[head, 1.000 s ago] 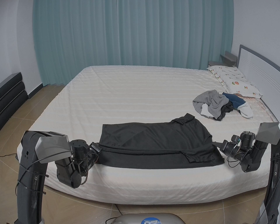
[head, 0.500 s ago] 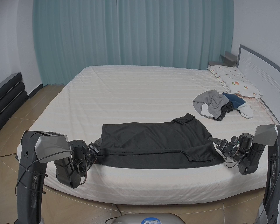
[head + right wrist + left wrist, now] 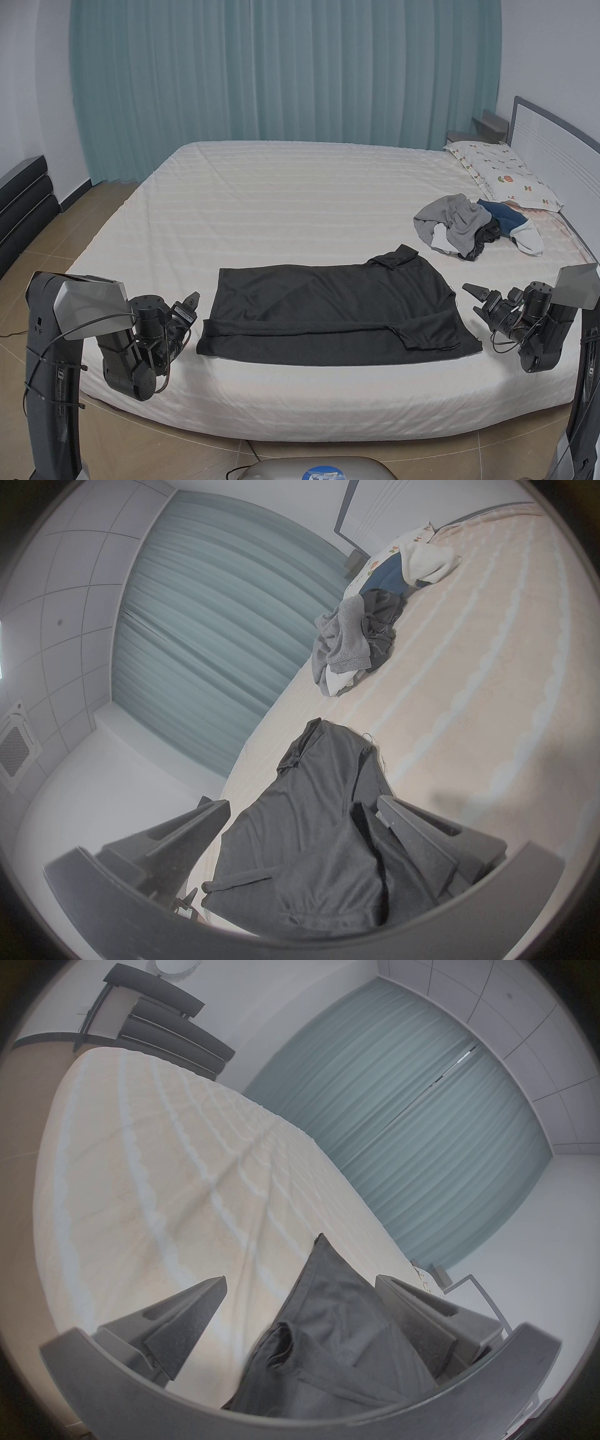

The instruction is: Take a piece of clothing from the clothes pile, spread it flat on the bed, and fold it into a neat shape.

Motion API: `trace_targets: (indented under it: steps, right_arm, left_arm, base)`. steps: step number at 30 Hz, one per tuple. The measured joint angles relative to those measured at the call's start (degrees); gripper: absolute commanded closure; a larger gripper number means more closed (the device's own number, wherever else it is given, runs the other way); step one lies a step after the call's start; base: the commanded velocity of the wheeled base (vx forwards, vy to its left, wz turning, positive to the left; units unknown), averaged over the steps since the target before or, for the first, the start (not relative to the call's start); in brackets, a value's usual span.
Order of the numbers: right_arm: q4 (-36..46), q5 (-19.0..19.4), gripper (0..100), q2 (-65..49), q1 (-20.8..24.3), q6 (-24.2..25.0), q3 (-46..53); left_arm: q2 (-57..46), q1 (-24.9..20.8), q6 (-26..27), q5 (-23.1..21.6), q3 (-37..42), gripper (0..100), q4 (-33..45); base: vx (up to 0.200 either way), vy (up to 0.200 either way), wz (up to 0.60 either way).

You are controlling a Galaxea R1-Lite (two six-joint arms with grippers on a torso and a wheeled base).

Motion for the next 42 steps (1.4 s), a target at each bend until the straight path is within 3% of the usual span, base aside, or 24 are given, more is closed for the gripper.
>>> trace_targets:
  steps: [12, 21, 26, 31, 42]
  right_arm:
    - [-1.0, -0.9, 0, -1.8, 0.4, 0.0, 1.0]
    - [0.2, -3.5, 0, -4.7, 2.7, -0.1, 0.1]
    - [2.1, -8.8, 0, -6.4, 4.2, -0.2, 1.1]
    - [2.3, -10.0, 0, -8.6, 4.7, -0.1, 5.3]
    - [-1.0, -7.8, 0, -11.2, 4.6, 3.9, 16.2]
  left_arm:
    - [-2.8, -0.6, -2.5, 0.1, 2.5, 0, -0.1]
    - [-5.4, -4.2, -3.8, 0.3, 7.4, 0, -0.6]
    - [-7.2, -7.4, -3.9, -0.1, 9.5, 0, -0.5]
    - [-8.6, -10.5, -3.5, -0.2, 10.8, 0, 0.2]
    - [-9.0, -13.5, -3.0, -1.3, 8.5, 0, 14.0]
  base:
    - [0.050, 0.000, 0.00]
    - [0.000, 0.000, 0.00]
    - [0.000, 0.000, 0.00]
    - [0.000, 0.000, 0.00]
    - [0.000, 0.000, 0.00]
